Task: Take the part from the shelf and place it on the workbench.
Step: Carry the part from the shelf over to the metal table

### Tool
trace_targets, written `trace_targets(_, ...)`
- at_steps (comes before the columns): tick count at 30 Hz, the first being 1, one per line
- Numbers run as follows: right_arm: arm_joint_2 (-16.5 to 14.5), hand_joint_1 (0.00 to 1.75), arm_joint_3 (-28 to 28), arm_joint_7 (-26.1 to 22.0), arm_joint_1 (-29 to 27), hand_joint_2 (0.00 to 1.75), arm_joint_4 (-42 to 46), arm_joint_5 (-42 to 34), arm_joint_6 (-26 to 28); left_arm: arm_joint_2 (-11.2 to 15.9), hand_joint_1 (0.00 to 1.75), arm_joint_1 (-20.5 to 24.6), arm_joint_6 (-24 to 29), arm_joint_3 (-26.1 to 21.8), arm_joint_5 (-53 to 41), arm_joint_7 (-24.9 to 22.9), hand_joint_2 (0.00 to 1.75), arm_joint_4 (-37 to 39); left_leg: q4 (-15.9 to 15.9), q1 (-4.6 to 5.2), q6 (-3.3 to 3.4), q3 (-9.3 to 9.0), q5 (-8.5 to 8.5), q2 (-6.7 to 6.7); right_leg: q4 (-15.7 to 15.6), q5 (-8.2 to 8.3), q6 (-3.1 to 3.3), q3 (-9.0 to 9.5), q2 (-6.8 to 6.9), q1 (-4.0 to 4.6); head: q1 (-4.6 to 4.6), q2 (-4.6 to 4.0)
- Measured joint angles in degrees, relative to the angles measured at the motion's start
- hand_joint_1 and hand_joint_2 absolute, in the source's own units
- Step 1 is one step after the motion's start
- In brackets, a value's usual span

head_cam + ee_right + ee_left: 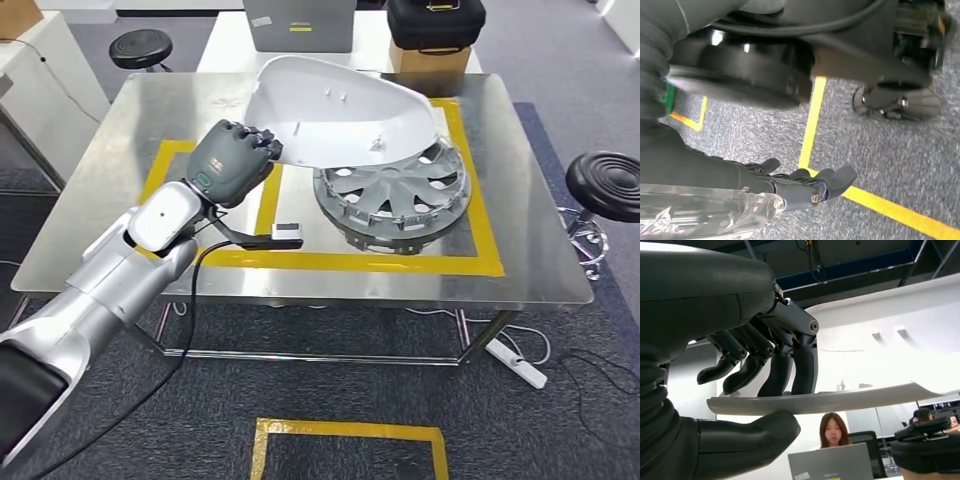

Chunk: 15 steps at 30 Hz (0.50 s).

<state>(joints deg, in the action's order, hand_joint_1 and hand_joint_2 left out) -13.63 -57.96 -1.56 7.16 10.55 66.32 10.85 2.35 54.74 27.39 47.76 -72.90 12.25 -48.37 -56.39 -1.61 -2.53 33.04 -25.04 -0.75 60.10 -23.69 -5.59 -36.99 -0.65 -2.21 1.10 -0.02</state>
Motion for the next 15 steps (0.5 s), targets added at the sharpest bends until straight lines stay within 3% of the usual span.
trace_targets(2, -0.04, 0.0, -0.05, 0.01, -0.05, 1.75, -0.02, 0.01, -0.01, 0.04, 1.75, 0.01, -0.01, 0.07, -0.03, -0.06, 1.75, -0.01, -0.53, 0.17, -0.3, 0.2, -0.39, -0.08, 0.13, -0.88, 1.64, 0.06, -0.29, 0.06, -0.17, 0.0)
trace_targets(5, -0.03, 0.0, -0.14, 0.01, -0.05, 1.75, 0.01, 0.03, 0.0, 0.0, 1.75, 0.01, 0.11, 0.13, 0.08, -0.14, 1.75, -0.08, -2.7, 0.05, -0.56, 1.07, -1.7, 0.17, 0.36, -1.57, 3.19, 0.62, -0.45, 0.21, -0.48, 0.0)
trace_targets(6, -0.03, 0.0, -0.16, 0.01, -0.05, 1.75, 0.02, 0.06, 0.01, -0.01, 1.75, -0.02, 0.19, 0.12, 0.35, -0.11, 1.75, -0.11, -5.49, 0.08, -0.63, 2.57, -2.86, 0.27, 0.3, -1.75, 3.57, 0.95, -0.45, 0.23, -0.55, 0.0)
trace_targets(8, -0.02, 0.0, -0.17, 0.01, -0.08, 1.75, 0.03, 0.19, 0.0, 0.01, 1.75, -0.37, 0.28, 0.09, 1.2, 0.21, 1.75, -0.13, -13.34, 0.18, -0.6, 7.35, -5.39, 0.33, 0.24, -2.13, 4.05, 1.54, -0.44, 0.33, -0.64, 0.0)
trace_targets(9, -0.02, 0.0, -0.17, 0.01, -0.13, 1.75, 0.03, 0.3, -0.01, 0.05, 1.75, -0.71, 0.24, 0.07, 1.56, 0.43, 1.75, -0.13, -16.25, 0.2, -0.49, 9.51, -5.78, 0.33, 0.23, -2.4, 4.19, 1.82, -0.48, 0.4, -0.66, 0.0)
trace_targets(10, -0.01, 0.0, -0.17, 0.01, -0.2, 1.75, 0.03, 0.39, -0.03, 0.08, 1.75, -1.06, 0.13, 0.06, 1.79, 0.61, 1.75, -0.13, -17.4, 0.26, -0.27, 10.91, -5.06, 0.33, 0.23, -2.69, 4.25, 2.13, -0.56, 0.45, -0.66, 0.0)
trace_targets(11, -0.01, 0.0, -0.17, 0.01, -0.24, 1.75, 0.03, 0.48, -0.04, 0.1, 1.75, -1.32, -0.01, 0.06, 1.86, 0.71, 1.75, -0.13, -16.37, 0.38, 0.08, 11.26, -3.18, 0.32, 0.23, -2.99, 4.22, 2.47, -0.65, 0.49, -0.68, 0.0)
trace_targets(13, -0.02, 0.0, -0.17, 0.01, -0.24, 1.75, 0.03, 0.56, -0.06, 0.28, 1.75, -1.45, -0.29, -0.02, 1.94, 0.75, 1.75, -0.12, -9.81, 0.87, 1.04, 9.57, 2.21, 0.33, 0.2, -3.6, 3.95, 3.11, -0.81, 0.52, -0.74, 0.0)
trace_targets(14, -0.03, 0.0, -0.17, 0.01, -0.23, 1.75, 0.03, 0.58, -0.06, 0.38, 1.75, -1.39, -0.38, -0.08, 1.97, 0.76, 1.75, -0.12, -6.33, 1.14, 1.44, 8.31, 4.08, 0.34, 0.23, -3.95, 3.66, 3.32, -0.86, 0.64, -0.77, 0.0)
trace_targets(15, -0.03, 0.0, -0.17, 0.01, -0.22, 1.75, 0.03, 0.6, -0.07, 0.43, 1.75, -1.35, -0.44, -0.13, 2.01, 0.77, 1.75, -0.12, -3.66, 1.27, 1.43, 7.25, 4.93, 0.37, 0.32, -4.28, 3.42, 3.41, -0.88, 0.78, -0.76, 0.0)
